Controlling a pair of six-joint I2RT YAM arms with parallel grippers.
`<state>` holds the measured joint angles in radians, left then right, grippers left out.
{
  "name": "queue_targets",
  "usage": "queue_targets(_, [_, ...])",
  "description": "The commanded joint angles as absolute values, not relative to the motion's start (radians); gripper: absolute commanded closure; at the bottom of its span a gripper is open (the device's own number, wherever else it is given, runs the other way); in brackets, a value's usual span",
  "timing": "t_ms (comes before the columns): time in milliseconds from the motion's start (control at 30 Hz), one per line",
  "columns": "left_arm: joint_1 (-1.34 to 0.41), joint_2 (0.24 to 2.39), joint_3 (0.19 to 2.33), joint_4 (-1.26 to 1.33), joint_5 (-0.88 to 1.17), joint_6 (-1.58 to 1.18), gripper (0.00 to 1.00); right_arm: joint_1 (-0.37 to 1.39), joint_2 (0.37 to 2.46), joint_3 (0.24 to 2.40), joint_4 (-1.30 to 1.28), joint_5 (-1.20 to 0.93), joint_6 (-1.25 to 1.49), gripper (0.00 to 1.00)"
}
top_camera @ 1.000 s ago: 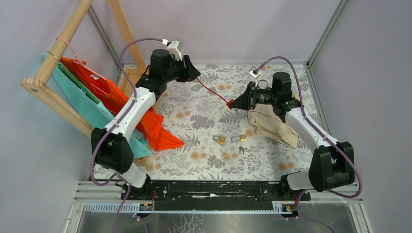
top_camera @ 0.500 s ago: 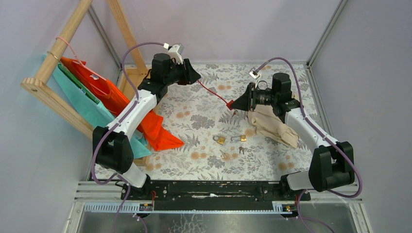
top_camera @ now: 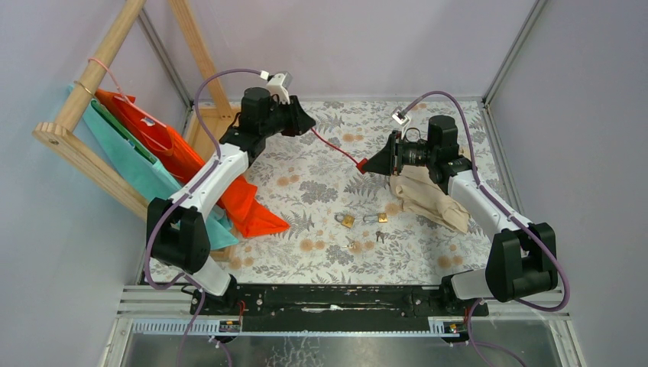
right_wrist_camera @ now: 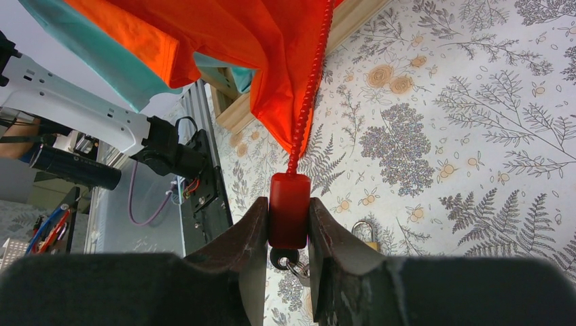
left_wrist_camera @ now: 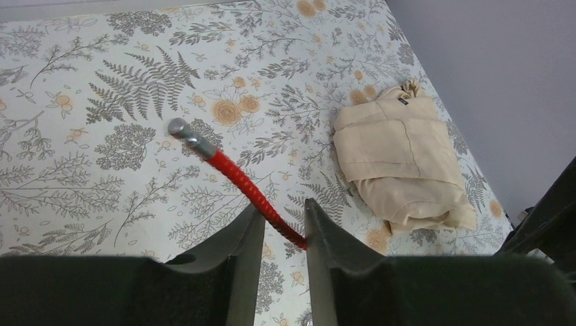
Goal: Lock with the key
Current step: Lock the lock.
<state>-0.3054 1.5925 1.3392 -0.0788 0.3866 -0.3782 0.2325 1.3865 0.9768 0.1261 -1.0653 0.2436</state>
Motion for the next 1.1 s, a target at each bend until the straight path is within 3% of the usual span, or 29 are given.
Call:
queue_targets(0, [-0.322, 1.578, 1.330, 0.005, 0.414, -0.335, 0.72, 0.229, 1.356, 0.986, 0.197, -1.096, 0.252, 0.96])
queue_targets(333, [-0.330, 1.535, 1.280, 0.047, 0.622, -0.222, 0.82, 0.229, 1.362, 1.010, 0.123, -1.076, 0.162, 0.99])
queue_targets(533, [-0.347, 1.511, 1.305, -0.096, 0.779, -0.042, 0.88, 0.229, 1.383, 1.074, -0.029, -1.106, -0.020, 1.00])
queue_targets(867, [-0.381, 1.470, 1.297, -0.221, 0.882, 0.059, 0.85, 0.229, 1.468, 1.199, -0.317, -1.193, -0.297, 1.00])
queue_targets(1067, [-0.401, 1.469, 1.305, -0.213, 0.923, 0.032, 0.82, 0.229, 1.447, 1.181, -0.301, -1.181, -0.294, 1.00])
